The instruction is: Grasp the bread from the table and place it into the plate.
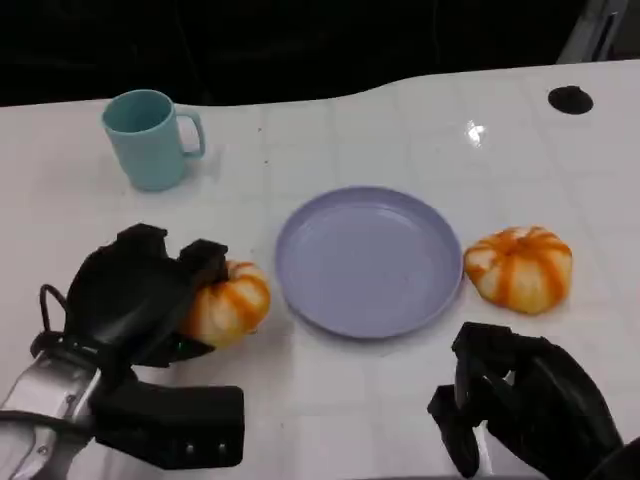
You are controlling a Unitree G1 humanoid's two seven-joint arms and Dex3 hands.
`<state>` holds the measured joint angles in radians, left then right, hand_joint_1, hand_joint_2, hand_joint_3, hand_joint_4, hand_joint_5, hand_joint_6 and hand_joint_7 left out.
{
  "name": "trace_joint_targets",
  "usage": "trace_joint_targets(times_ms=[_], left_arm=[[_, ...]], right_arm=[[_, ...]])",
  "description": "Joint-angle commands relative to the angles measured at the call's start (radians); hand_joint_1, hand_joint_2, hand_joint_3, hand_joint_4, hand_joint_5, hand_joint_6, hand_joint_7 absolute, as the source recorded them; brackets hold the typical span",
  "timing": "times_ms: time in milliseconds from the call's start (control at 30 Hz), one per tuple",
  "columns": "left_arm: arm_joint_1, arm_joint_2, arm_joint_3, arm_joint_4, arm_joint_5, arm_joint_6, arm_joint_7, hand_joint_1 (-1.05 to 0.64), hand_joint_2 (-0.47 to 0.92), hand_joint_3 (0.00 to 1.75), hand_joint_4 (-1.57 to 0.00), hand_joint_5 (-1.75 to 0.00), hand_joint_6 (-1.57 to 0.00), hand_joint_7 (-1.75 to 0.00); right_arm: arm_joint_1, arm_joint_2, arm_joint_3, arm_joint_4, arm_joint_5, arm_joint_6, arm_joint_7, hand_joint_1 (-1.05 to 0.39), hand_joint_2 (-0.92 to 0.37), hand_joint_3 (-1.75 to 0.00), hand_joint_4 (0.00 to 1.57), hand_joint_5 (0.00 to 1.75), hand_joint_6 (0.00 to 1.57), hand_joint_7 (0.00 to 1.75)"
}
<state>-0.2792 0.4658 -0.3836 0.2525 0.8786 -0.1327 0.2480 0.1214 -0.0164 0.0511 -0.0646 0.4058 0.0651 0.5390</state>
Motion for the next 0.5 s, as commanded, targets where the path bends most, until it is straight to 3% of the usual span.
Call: trace_joint_targets(times_ms=[33,167,267,500], left_arm=[[0.008,-0.009,0.032,-0.023,-0.029,-0.035,0.058,-0.18,0.5,1.04,-0.88,-1.75,-0.7,-1.7],[-0.022,-0.036,0.038,-0.002,-0.043,-0.066,0.093,-0.18,0.46,1.09,-0.87,-1.75,-0.66,-1.74],[-0.054,-0.061,0.036,0.012,-0.036,-0.055,0.095,-0.2,0.49,1.01,-0.87,-1.75,-0.65,-1.75],[-0.214,-0.125,0.012,0.17,-0.034,-0.116,0.153,-0.19,0.44,1.16,-0.91,-1.75,-0.69,-1.74]], right_arm=[[-0.005,-0.011,-0.01,0.001,0.005,-0.001,-0.002,-0.96,-0.92,-0.34,1.19,1.64,1.03,1.5],[-0.01,-0.014,-0.015,0.013,0.011,-0.002,0.008,-0.96,-0.92,-0.33,1.19,1.64,1.03,1.49],[-0.012,-0.014,-0.016,0.022,0.008,-0.006,0.009,-0.97,-0.92,-0.32,1.2,1.63,1.04,1.49],[-0.015,-0.011,-0.019,0.034,0.02,0.007,0.017,-0.96,-0.92,-0.3,1.21,1.64,1.05,1.48]])
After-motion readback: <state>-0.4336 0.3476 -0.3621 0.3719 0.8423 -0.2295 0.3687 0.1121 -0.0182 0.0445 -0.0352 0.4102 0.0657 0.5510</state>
